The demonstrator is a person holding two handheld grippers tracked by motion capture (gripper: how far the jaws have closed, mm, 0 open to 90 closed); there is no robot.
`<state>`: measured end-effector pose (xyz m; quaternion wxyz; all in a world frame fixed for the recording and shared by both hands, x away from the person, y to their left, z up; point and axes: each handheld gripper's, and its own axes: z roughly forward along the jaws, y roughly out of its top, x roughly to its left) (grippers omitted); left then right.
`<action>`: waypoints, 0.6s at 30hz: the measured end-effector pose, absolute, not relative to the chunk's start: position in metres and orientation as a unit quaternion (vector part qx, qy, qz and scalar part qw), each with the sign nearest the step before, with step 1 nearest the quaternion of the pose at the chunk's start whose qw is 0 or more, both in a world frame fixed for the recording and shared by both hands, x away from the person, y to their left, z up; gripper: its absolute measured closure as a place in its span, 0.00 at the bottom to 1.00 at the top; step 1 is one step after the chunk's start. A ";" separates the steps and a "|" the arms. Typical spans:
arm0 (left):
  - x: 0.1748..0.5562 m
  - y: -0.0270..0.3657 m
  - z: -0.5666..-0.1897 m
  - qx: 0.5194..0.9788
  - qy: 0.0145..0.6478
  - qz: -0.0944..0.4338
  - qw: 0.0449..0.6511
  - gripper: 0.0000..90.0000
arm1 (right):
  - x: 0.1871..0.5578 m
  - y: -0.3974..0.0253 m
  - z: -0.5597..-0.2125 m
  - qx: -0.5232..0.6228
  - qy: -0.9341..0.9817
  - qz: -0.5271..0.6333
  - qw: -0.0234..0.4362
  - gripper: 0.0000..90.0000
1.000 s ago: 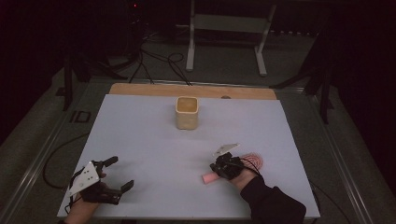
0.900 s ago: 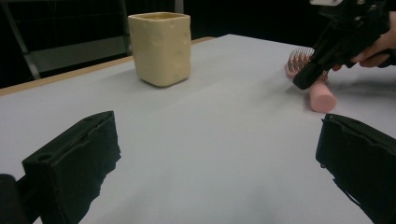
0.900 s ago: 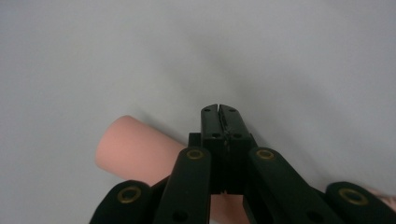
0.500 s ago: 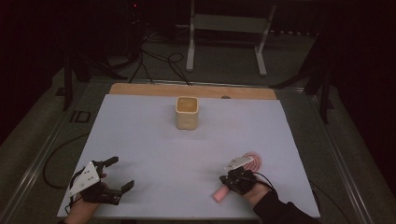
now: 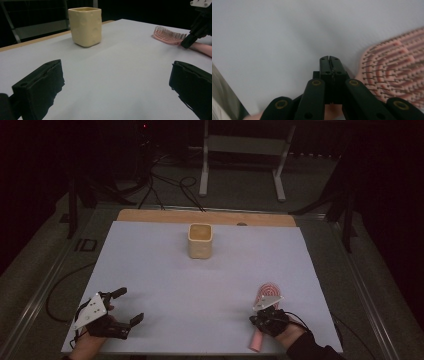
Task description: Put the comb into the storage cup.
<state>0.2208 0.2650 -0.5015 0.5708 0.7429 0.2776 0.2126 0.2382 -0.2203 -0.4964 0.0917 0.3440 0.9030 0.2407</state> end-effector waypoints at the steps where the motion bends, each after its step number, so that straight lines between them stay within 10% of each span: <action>1: 0.221 0.265 -0.502 0.743 0.277 0.213 0.570 0.00 | 0.238 -0.223 -0.497 0.345 0.904 0.238 0.091 1.00; 18: 0.220 0.264 -0.501 0.744 0.277 0.215 0.569 0.00 | 0.225 -0.278 -0.493 0.375 0.904 0.178 0.102 1.00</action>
